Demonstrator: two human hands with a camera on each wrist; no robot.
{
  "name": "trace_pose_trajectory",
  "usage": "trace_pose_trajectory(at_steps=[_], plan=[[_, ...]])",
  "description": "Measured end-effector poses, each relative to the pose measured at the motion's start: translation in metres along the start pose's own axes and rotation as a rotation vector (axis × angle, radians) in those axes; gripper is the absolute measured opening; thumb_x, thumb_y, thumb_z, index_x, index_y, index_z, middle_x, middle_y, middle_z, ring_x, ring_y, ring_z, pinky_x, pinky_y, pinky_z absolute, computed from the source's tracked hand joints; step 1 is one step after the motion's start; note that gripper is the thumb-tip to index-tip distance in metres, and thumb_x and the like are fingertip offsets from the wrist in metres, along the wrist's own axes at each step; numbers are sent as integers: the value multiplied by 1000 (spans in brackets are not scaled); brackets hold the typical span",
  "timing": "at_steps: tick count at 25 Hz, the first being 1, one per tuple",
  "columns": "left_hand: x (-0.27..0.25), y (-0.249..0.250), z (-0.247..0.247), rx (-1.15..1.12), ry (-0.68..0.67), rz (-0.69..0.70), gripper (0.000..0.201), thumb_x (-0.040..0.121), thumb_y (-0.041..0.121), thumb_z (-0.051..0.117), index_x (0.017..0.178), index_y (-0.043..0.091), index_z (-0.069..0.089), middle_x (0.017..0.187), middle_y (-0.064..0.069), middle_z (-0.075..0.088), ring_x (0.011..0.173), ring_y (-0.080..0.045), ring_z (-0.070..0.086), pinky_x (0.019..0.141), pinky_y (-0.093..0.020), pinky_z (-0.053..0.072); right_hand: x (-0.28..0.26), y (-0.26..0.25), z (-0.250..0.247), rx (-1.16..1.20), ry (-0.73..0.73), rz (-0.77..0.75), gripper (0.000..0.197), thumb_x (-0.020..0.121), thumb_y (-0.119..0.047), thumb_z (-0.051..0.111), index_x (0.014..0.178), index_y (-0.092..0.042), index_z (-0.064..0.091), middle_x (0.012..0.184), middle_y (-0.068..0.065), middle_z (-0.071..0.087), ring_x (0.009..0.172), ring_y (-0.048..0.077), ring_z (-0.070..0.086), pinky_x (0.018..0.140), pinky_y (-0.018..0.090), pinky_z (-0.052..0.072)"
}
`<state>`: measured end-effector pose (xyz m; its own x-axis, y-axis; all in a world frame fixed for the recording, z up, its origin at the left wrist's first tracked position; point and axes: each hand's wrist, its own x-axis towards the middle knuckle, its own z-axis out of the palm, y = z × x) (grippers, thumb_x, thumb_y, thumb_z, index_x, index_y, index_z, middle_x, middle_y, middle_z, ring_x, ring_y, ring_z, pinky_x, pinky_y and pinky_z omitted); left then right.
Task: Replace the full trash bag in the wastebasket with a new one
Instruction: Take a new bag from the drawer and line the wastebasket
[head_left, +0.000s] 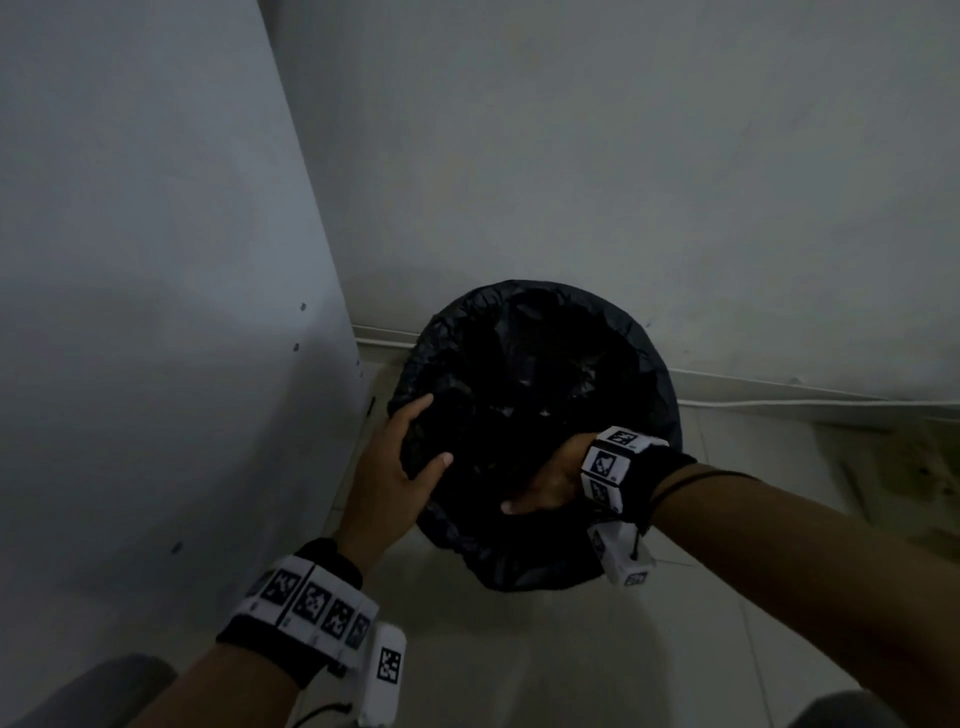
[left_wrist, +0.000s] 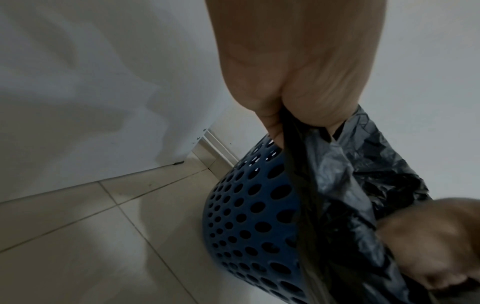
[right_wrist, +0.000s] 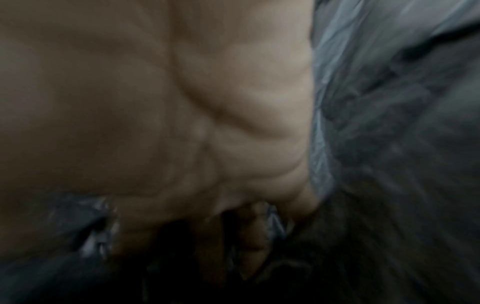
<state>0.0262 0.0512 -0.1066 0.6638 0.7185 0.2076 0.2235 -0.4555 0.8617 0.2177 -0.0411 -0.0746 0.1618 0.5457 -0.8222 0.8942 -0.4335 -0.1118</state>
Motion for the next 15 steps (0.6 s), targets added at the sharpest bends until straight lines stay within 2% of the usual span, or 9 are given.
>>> trace_pose_trajectory(at_steps=[2,3,4,6,7,9,11,12,15], plan=[[2,0,0,-15,-36,-13,64,87,19,69,140,37,37,134,17,41,117,13,36,89,9,25,7,10,7,-109,-53,46,64,99,-44,44,153,-18,20,145,5,44,132,18,43,108,23,32],[2,1,0,-16,-54,-18,65,87,21,69,140,40,36,134,18,40,117,13,35,89,9,25,9,13,10,-114,-74,30,68,96,-47,48,153,-23,18,141,1,46,128,14,45,104,17,32],[2,1,0,-14,-69,-24,67,87,22,69,140,42,34,134,18,40,116,13,35,88,10,25,9,13,10,-93,-71,7,80,89,-57,54,153,-34,13,150,-2,35,136,16,36,110,21,27],[5,0,0,-9,-79,-28,69,86,21,70,141,42,33,134,18,39,117,12,35,88,9,25,8,3,4,-76,-45,-60,96,72,-74,58,149,-50,6,162,-3,6,149,26,8,118,39,10],[7,-1,-1,-9,-75,-28,70,86,20,70,142,39,33,134,17,39,117,11,35,89,9,26,6,-2,2,-100,-45,-84,92,75,-75,53,149,-50,5,163,-3,2,149,27,3,119,42,5],[12,-1,-2,-30,-59,-30,71,85,19,71,143,35,33,137,14,41,120,7,38,92,5,28,3,-6,1,-158,-26,-53,68,94,-58,40,153,-35,15,162,4,12,148,27,12,119,41,8],[21,-1,-5,-49,-39,-52,70,86,20,71,145,29,34,145,7,42,128,-4,41,101,-8,32,-6,-4,1,-113,39,-52,56,102,-47,32,149,-18,33,156,10,32,143,29,30,115,38,22],[26,-2,-6,-54,-29,-78,70,86,21,71,146,26,34,147,3,41,131,-10,41,104,-17,35,-14,-2,0,-52,93,-87,57,101,-51,30,146,-17,39,153,8,38,140,28,36,114,38,25],[40,1,-11,-72,23,-183,71,86,21,71,146,20,35,149,-2,40,134,-19,41,108,-34,39,-31,7,-8,243,306,-280,66,89,-73,30,141,-35,46,147,-7,46,134,17,43,114,34,30]])
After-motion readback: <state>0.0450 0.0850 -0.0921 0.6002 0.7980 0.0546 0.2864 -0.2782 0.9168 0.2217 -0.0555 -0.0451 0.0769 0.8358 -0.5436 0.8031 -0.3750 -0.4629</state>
